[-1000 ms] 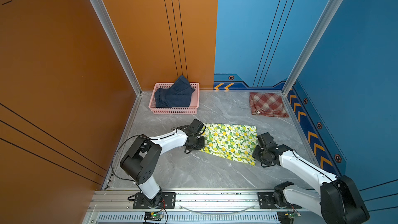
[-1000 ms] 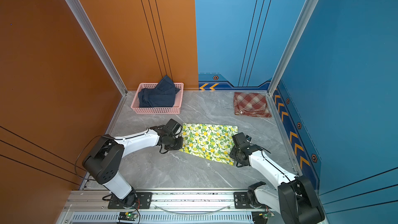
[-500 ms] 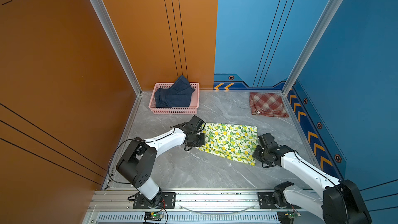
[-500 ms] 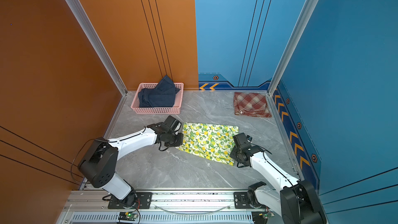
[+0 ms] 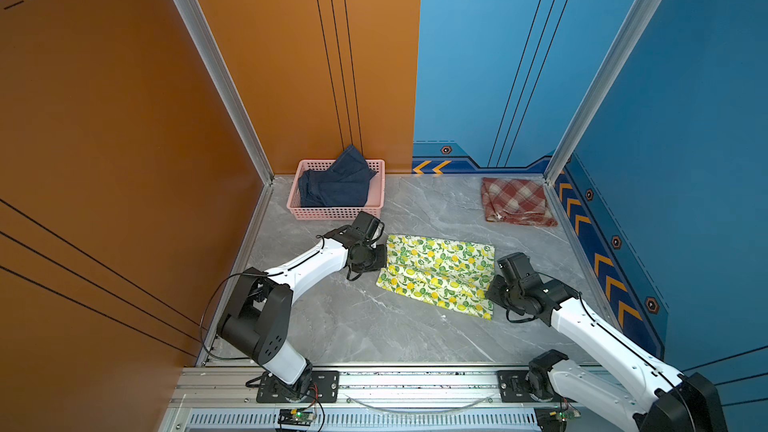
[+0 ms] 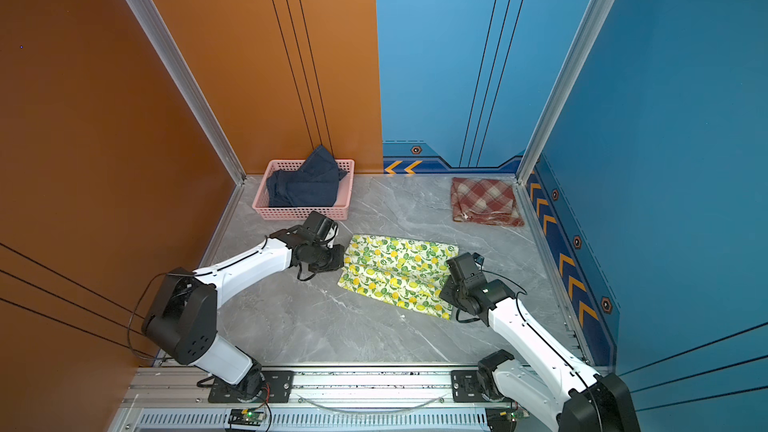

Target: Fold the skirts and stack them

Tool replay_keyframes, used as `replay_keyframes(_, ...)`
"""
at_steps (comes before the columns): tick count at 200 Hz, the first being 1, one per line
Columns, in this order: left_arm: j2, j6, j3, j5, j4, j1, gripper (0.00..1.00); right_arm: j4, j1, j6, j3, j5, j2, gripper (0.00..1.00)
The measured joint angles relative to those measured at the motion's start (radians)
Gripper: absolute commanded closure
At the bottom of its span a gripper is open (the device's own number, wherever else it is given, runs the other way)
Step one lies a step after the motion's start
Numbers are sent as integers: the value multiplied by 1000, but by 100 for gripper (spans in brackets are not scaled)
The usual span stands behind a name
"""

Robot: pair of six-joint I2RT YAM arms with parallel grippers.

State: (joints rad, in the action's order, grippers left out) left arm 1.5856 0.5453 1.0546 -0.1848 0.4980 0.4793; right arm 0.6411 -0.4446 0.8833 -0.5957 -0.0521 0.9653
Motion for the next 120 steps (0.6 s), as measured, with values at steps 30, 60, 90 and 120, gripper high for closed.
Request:
replay_keyframes(30,0,-7,-5,-3,0,-15,100,13,-55,35,0,-18,-4,100)
replay_keyframes(60,0,-7,-32,-3,-4,-17,100,14,-109,74,15,-36,-6,100)
replay_keyframes(90,1,-7,-72,-10,0,-17,100,15,-129,100,56,-42,-16,100)
replay_keyframes(120,12,-10,-98,-25,-7,-16,77,14,-132,116,90,-43,-22,75)
